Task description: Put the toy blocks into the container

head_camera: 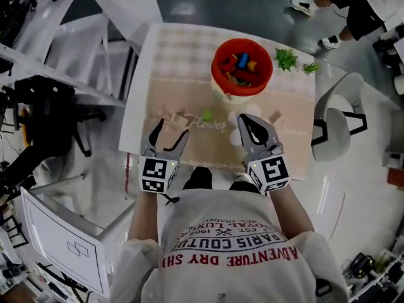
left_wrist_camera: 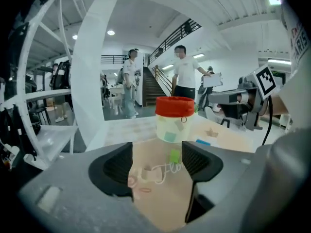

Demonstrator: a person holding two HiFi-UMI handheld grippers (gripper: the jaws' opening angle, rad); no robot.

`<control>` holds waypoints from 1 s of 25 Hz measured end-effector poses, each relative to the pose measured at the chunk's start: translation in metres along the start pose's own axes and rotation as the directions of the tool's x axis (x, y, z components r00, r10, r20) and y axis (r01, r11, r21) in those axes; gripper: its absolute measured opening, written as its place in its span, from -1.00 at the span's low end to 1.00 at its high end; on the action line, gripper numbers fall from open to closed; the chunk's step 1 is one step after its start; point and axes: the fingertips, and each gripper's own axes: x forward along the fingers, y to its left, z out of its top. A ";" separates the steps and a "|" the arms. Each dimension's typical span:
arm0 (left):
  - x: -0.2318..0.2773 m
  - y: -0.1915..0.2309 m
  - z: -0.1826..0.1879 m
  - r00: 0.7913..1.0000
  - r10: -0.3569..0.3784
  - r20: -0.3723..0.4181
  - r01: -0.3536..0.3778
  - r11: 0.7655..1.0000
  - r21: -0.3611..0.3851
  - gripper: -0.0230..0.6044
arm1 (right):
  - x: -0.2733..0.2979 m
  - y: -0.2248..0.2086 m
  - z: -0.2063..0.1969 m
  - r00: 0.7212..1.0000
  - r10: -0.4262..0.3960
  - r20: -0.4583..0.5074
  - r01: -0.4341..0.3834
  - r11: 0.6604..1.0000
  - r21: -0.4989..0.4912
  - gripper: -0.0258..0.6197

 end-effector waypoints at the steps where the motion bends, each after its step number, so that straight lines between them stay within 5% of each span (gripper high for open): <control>1: 0.008 0.002 -0.011 0.999 -0.025 -0.031 0.025 1.000 0.001 0.08 | 0.002 0.001 -0.005 1.000 -0.020 -0.015 0.020 1.000 0.012 -0.91; 7: 0.056 0.009 -0.062 0.980 -0.110 -0.164 0.117 0.992 0.036 0.25 | 0.018 0.004 -0.030 0.993 -0.087 -0.075 0.091 0.995 0.044 -0.91; 14: 0.087 0.016 -0.090 0.962 -0.142 -0.235 0.151 0.988 0.018 0.29 | 0.026 0.007 -0.049 0.983 -0.131 -0.129 0.139 0.989 0.056 -0.92; 25: 0.092 0.014 -0.096 0.943 -0.208 -0.258 0.228 0.973 0.048 0.06 | 0.028 0.012 -0.051 0.972 -0.170 -0.159 0.180 0.982 0.054 -0.92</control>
